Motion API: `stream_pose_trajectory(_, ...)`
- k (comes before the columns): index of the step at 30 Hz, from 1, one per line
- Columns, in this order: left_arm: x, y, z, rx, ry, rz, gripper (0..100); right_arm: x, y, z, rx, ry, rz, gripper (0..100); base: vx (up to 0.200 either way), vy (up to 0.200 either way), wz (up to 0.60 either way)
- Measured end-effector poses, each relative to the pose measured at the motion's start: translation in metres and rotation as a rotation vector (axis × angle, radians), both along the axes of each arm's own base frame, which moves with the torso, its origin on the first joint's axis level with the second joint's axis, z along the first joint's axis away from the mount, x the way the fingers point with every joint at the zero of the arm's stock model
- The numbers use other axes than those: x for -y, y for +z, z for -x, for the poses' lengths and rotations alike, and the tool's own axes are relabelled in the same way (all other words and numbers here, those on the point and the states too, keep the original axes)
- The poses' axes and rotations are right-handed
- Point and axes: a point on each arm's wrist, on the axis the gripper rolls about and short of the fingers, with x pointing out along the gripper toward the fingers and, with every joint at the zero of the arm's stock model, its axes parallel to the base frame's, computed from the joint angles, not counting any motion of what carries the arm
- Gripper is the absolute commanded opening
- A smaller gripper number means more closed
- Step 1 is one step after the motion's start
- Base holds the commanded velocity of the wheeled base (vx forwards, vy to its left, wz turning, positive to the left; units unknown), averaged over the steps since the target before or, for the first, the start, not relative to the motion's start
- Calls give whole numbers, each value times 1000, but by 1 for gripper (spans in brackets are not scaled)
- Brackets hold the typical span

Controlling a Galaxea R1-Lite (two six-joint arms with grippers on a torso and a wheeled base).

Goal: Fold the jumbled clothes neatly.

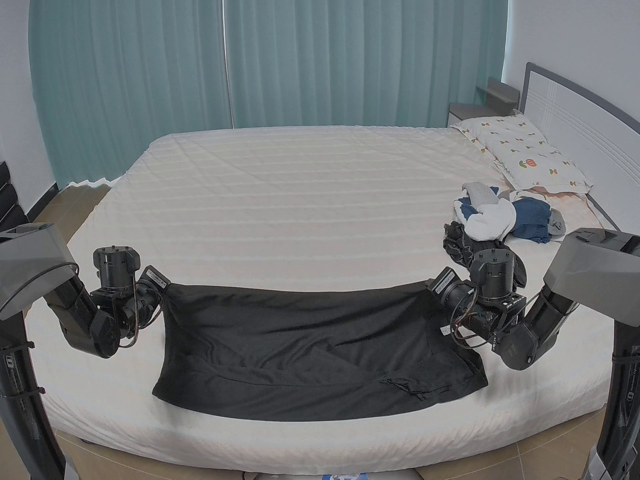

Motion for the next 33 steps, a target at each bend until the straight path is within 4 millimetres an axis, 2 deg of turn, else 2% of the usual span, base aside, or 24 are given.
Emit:
stream_pose_trajectory(5,-3,-10,8,31,-1,-9,0,5,-15,11,-42,10,55,0,0,0,0)
stream_pose_trajectory(11,-5,-30,24,-46,-53,-82,0,9,-30,21,-102,19,94,0,0,0,0)
stream_pose_trajectory(17,-5,-40,37,-114,-100,-153,0,12,-39,29,-139,37,135,0,0,0,0)
stream_pose_trajectory(33,8,-67,59,-265,-211,-239,0,15,-69,47,-251,118,266,0,0,0,0)
